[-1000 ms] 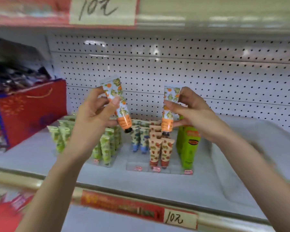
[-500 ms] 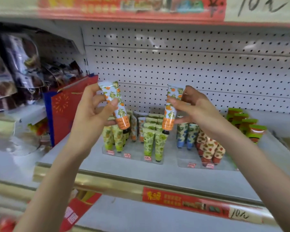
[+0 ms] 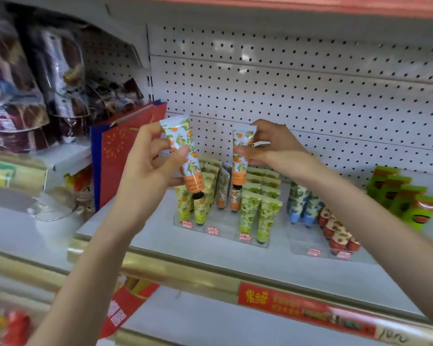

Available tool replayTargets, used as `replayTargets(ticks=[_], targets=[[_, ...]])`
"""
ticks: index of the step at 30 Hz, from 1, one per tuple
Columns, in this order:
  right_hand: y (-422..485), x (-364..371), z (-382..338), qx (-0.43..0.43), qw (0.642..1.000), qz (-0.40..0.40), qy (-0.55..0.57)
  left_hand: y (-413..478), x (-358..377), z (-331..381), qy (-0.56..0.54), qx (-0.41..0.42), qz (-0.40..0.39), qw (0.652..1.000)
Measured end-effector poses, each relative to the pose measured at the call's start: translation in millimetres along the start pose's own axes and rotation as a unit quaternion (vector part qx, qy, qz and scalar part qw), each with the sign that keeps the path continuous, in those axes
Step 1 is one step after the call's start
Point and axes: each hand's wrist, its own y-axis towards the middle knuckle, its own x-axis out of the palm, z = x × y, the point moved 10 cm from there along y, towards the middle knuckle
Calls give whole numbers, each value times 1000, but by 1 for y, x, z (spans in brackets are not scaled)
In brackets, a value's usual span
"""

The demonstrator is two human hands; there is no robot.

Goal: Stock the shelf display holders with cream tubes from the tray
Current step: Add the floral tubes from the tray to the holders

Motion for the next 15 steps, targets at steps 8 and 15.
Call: replayTargets(ticks=[8,15], targets=[[20,26,11,38,991,9,-127,26,-29,-17,-10,-19,-66,998],[22,42,24,102,960,-6,-261,36,-32,-33,-26,-39,-97,994]])
